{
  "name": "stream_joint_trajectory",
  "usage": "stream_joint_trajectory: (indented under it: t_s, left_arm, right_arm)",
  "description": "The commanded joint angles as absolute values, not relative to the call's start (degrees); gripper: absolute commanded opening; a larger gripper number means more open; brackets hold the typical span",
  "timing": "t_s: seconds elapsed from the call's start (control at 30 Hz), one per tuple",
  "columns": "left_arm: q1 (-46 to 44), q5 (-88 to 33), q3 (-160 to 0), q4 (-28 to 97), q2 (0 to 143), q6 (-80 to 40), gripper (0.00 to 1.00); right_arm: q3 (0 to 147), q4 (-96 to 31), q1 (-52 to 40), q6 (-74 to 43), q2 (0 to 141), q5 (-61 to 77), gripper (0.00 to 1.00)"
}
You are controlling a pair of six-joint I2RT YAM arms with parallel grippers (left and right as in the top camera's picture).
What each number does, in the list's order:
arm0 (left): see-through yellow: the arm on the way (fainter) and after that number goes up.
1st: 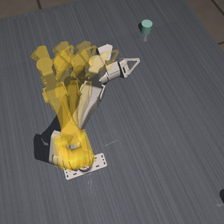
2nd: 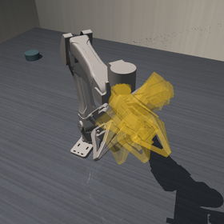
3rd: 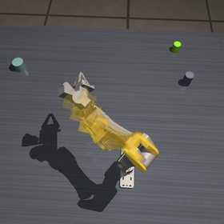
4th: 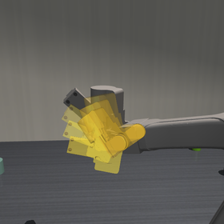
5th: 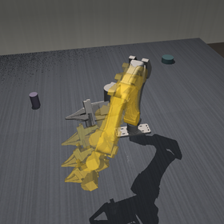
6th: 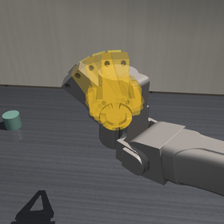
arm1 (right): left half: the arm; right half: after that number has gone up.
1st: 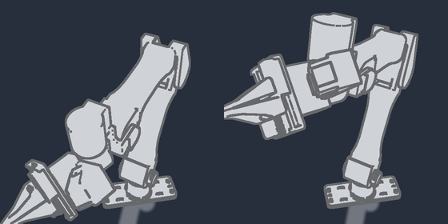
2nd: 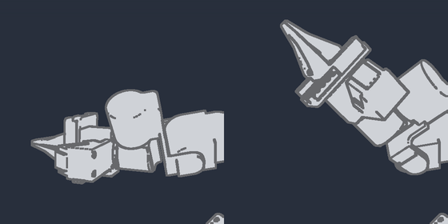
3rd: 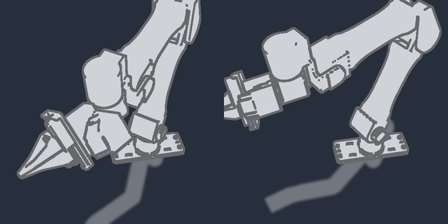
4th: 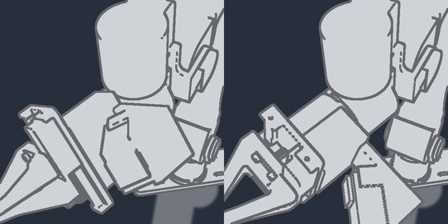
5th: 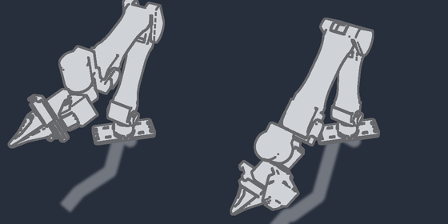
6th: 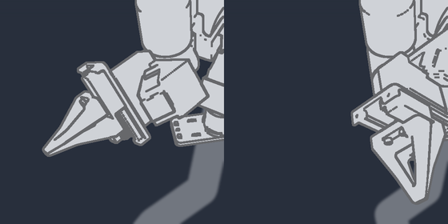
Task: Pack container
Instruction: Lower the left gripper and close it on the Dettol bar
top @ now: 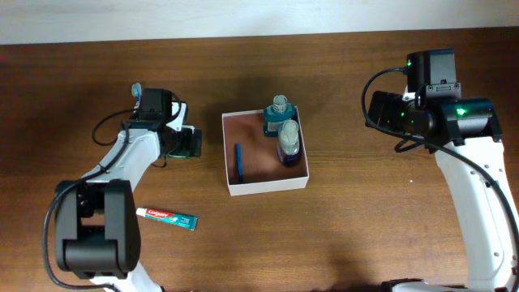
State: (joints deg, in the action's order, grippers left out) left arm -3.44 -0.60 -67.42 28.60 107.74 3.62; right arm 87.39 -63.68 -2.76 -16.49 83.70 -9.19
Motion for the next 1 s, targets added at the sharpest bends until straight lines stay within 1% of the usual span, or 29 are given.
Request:
stream_joint_trajectory:
  t_s: [0.0,0.5,0.53,0.6,0.63,0.7,0.8,0.93,0.97]
  left_arm:
    - [-3.60,-0.21,-68.62,28.08,109.54,3.05,0.99]
    - [-3.60,-0.21,-68.62,23.97,114.43,3.05,0.99]
    - [-3.60,-0.19,-68.62,23.77,114.48,3.07,0.94]
    - [-3.60,-0.21,-68.64,23.35,114.41,3.05,0.69]
    - [-3.60,-0.21,-68.69,23.20,114.41,3.05,0.61]
    - [-3.60,-0.21,-68.69,23.11,114.41,3.05,0.51]
    - [-3.60,-0.21,-68.69,23.14,114.41,3.05,0.41]
    - [-3.60,-0.21,-68.79,23.14,114.37,3.05,0.36]
    - [-3.60,-0.23,-68.88,23.14,114.28,3.03,0.32]
  right_arm:
    - [87.42,-63.68,-2.55,-16.71,84.12,-9.72,0.98]
    - [87.42,-63.68,-2.55,-16.71,84.12,-9.72,0.98]
    - [87.42,-63.68,-2.55,-16.73,84.12,-9.72,0.98]
    - [87.42,-63.68,-2.55,-16.73,84.12,-9.72,0.98]
    - [87.42,-63.68,-2.55,-16.71,84.12,-9.72,0.98]
    - [87.42,-63.68,-2.55,-16.71,84.12,-9.74,0.98]
    - [87.42,-63.68,-2.55,-16.71,84.12,-9.72,0.98]
    - [87.42,-63.68,-2.55,-16.71,84.12,-9.72,0.98]
    - [87.42,-63.68,-2.55,-16.73,84.12,-9.72,0.98]
